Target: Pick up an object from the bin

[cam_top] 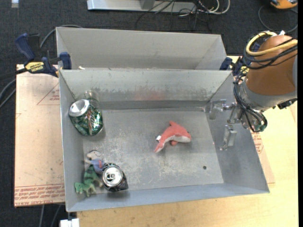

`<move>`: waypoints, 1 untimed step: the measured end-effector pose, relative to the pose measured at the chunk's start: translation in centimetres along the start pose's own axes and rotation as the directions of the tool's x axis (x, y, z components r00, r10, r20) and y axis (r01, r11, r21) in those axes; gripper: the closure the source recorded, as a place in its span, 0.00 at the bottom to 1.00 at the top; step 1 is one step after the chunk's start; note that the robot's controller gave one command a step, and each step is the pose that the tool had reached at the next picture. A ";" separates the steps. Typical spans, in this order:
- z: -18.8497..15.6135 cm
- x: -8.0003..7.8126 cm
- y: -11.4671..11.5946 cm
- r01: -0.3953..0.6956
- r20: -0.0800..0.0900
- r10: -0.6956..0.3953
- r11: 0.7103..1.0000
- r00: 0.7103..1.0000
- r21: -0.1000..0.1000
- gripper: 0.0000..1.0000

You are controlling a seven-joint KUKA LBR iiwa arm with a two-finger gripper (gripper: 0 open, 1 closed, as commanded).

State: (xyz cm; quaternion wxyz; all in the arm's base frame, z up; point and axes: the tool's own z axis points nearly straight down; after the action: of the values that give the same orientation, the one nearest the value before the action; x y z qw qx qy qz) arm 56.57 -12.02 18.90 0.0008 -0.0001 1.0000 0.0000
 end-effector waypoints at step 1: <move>9.5 -2.7 4.9 0.001 0.000 -0.001 1.000 1.000 -0.001 0.00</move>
Offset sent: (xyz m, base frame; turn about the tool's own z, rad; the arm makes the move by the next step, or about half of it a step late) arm 0.0137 0.0395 -0.1160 0.0133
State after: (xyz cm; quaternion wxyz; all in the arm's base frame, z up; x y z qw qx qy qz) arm 59.31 -7.09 9.37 0.0010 -0.0007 1.0000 0.0007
